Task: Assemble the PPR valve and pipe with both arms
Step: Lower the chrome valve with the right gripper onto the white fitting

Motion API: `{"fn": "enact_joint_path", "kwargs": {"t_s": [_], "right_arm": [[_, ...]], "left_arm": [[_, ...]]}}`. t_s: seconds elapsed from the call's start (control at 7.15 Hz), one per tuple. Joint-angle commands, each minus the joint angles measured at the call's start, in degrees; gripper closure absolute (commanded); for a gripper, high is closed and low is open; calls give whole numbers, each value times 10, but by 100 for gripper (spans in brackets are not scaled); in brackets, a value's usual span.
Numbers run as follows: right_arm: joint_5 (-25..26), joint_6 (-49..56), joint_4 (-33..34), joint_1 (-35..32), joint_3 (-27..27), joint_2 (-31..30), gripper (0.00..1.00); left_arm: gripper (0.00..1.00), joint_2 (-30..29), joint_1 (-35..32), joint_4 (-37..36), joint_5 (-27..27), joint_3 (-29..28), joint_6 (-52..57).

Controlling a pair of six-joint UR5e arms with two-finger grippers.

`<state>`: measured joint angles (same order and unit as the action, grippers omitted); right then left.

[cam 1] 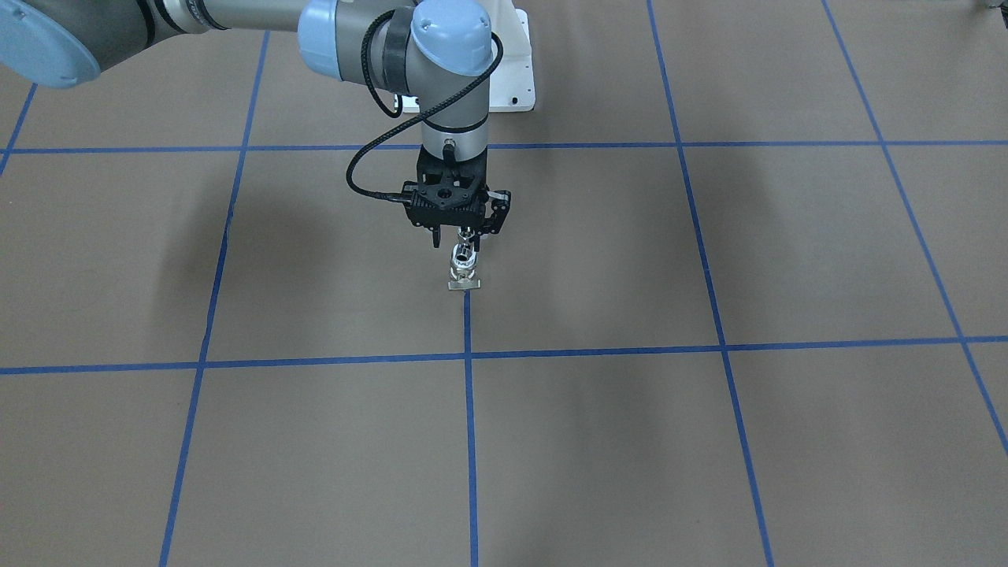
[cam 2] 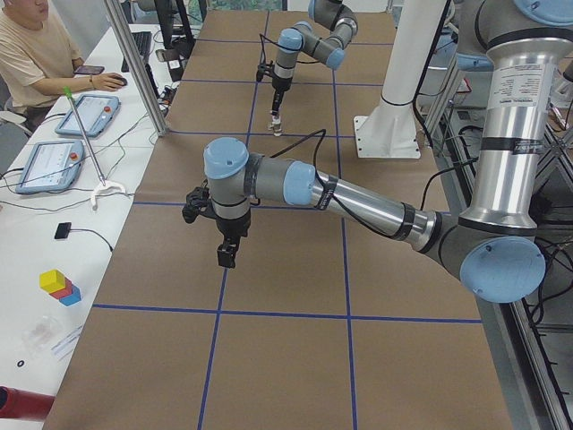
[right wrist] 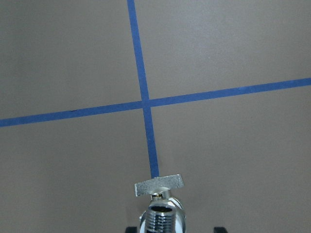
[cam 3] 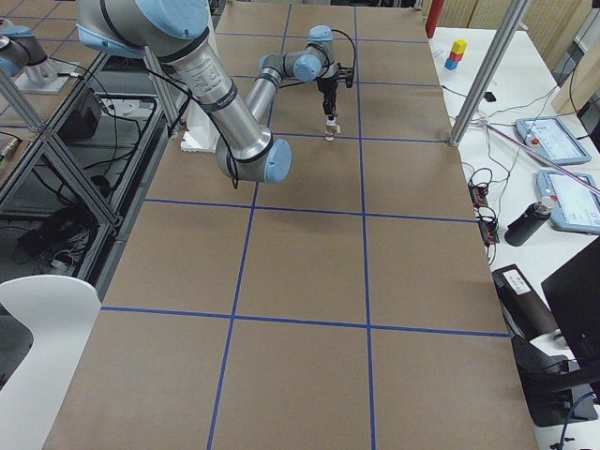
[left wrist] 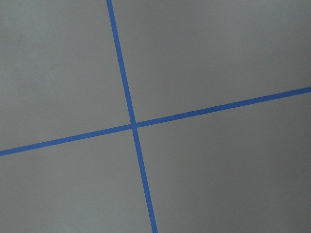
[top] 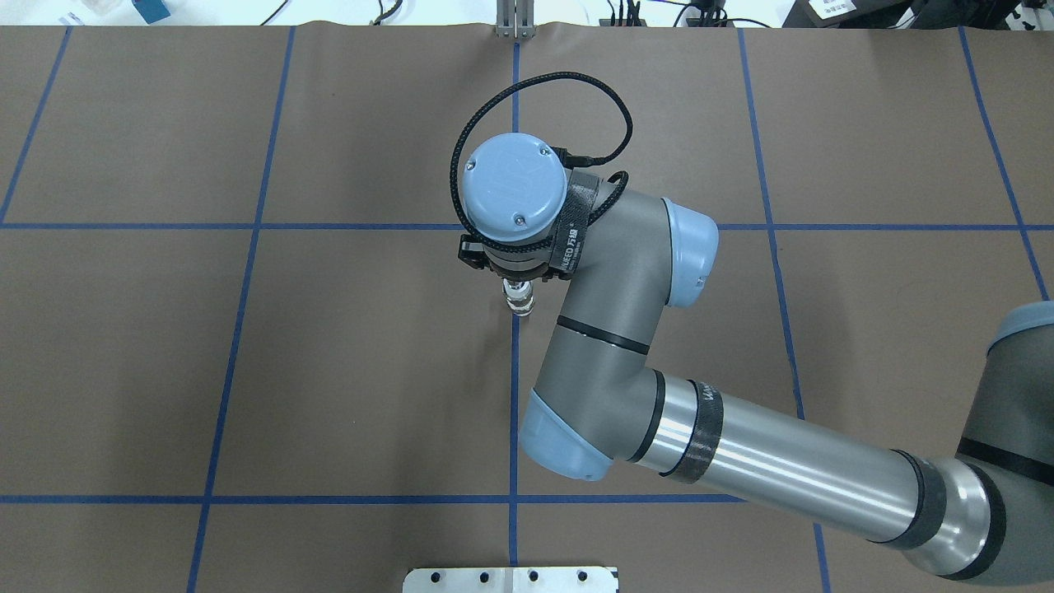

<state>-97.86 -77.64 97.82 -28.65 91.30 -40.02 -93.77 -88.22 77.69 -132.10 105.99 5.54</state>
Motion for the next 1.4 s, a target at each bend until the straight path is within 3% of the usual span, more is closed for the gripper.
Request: {"fn": "enact_joint_path", "kwargs": {"t_s": [0.0,0.7,0.84,0.98,1.26], "right_arm": [[0,0,0,0,0,-1,39],[-1,0,0,-1,12,-9,37],[-1,0,0,-1,26,-8,11],[-1,5,1,-4,44,-7,1],[-8,12,5,-22,63,-11,1]], "left_arm": [[0,1,0,0,0,1,0],[0,2,0,0,0,3,1],[0,2,0,0,0,3,1],[0,2,0,0,0,4,1],[0,2,0,0,0,0,1]]}}
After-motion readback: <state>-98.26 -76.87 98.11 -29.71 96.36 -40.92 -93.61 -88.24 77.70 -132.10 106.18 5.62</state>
